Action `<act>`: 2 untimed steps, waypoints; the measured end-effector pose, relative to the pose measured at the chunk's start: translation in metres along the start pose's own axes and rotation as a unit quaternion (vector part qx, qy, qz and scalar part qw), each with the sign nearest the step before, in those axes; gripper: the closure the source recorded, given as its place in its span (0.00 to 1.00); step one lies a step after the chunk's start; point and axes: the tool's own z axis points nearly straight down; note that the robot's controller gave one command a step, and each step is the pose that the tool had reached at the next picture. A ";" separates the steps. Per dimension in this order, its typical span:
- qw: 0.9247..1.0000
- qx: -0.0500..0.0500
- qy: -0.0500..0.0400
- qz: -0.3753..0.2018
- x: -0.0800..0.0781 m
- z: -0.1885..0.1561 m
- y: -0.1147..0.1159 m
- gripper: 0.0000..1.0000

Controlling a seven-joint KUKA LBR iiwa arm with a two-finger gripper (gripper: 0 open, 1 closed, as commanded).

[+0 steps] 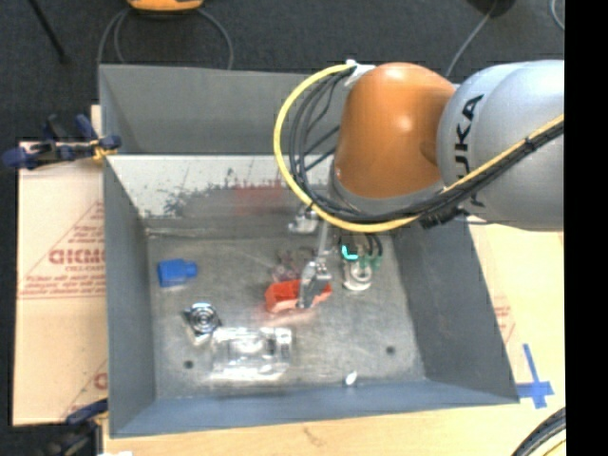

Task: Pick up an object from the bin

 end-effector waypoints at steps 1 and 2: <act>0.993 0.000 -0.007 -0.117 -0.021 0.155 -0.048 0.00; 0.984 0.002 -0.006 -0.176 -0.030 0.126 -0.037 0.00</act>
Offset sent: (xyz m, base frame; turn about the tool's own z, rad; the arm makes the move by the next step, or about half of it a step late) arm 0.0165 -0.0469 -0.1580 -0.2371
